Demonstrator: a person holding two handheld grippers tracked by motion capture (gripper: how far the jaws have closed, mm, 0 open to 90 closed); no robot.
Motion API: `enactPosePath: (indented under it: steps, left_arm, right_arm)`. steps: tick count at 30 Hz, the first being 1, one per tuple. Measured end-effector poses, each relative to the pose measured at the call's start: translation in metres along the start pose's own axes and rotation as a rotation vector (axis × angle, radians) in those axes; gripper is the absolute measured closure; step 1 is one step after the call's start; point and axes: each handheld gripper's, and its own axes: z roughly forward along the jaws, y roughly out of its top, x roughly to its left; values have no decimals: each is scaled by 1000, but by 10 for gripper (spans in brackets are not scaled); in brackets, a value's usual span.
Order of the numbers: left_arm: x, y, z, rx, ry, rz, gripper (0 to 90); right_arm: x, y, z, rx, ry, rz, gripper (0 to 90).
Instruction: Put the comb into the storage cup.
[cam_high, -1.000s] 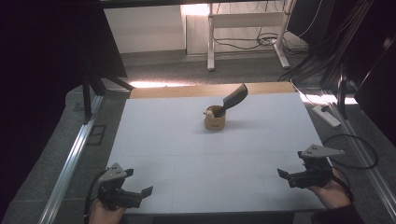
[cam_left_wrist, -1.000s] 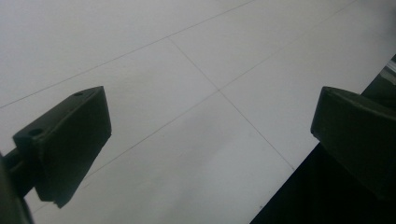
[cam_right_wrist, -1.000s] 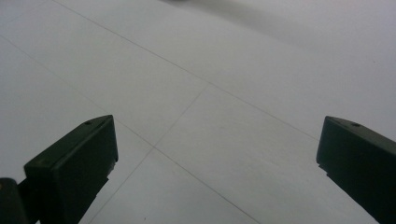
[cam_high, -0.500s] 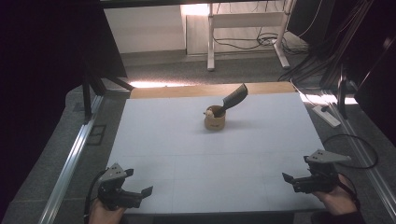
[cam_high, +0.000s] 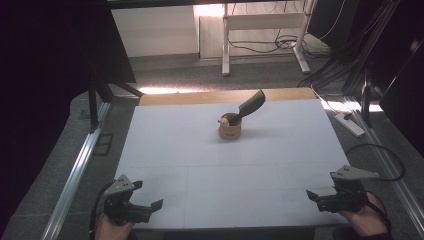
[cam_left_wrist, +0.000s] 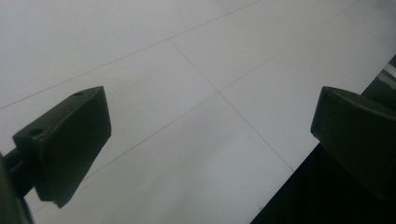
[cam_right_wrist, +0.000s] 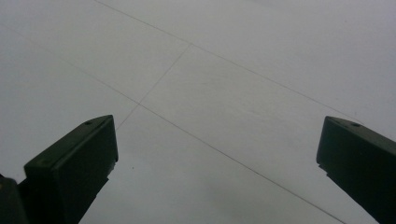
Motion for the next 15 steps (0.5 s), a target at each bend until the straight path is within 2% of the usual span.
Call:
enactPosePath:
  steps: [7,15]
  left_arm:
    - [0,0,-1,-5,-6,1,0]
    - [2,-2,-2,-19,-33,4,0]
  right_arm:
    - [2,-1,-2,18,-20,-2,0]
    - [4,-1,-1,61,-38,7,0]
